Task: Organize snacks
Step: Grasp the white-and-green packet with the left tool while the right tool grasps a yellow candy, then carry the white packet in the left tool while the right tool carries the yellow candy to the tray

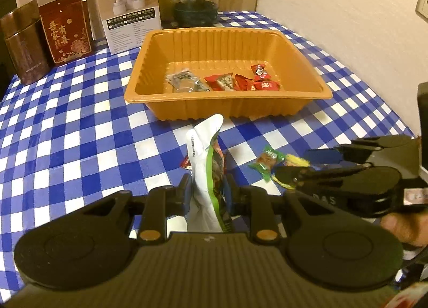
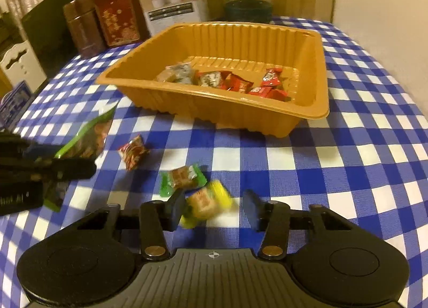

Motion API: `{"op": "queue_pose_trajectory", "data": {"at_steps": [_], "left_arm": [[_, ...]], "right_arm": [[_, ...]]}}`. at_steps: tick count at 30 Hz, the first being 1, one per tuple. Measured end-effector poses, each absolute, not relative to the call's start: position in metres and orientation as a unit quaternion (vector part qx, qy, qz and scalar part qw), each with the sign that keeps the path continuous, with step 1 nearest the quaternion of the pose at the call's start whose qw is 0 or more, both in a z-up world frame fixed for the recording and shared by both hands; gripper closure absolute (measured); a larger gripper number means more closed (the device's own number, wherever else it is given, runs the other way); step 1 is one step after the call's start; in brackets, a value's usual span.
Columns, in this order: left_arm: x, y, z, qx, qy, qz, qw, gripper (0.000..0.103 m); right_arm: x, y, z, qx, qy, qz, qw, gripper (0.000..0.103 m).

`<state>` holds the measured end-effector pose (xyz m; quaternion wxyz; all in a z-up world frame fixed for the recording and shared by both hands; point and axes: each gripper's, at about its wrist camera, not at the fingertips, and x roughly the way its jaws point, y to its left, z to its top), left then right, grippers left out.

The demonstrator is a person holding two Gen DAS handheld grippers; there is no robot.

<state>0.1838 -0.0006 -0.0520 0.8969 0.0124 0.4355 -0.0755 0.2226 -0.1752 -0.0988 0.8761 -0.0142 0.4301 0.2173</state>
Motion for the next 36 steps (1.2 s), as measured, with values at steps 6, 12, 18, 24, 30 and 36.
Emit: {"op": "queue_pose_trajectory", "data": {"at_steps": [6, 12, 18, 24, 30, 36], "left_arm": [[0.184, -0.002, -0.064, 0.011, 0.449, -0.082, 0.89, 0.081], [0.183, -0.008, -0.067, 0.018, 0.452, -0.092, 0.887, 0.081], [0.182, -0.011, -0.067, 0.023, 0.449, -0.097, 0.888, 0.081], [0.181, -0.013, -0.066, 0.028, 0.444, -0.098, 0.89, 0.081], [0.178, -0.014, -0.061, 0.034, 0.434, -0.1, 0.895, 0.081], [0.176, -0.016, -0.046, 0.044, 0.41, -0.099, 0.905, 0.081]], "right_arm": [[0.219, -0.164, -0.1, -0.037, 0.42, 0.216, 0.881, 0.056], [0.215, -0.171, -0.1, -0.03, 0.426, 0.225, 0.876, 0.076], [0.21, -0.178, -0.095, -0.011, 0.427, 0.227, 0.875, 0.079], [0.206, -0.181, -0.084, -0.002, 0.407, 0.224, 0.885, 0.079], [0.203, -0.187, -0.074, 0.013, 0.39, 0.221, 0.894, 0.079], [0.199, -0.197, -0.057, 0.032, 0.357, 0.215, 0.909, 0.079]]}}
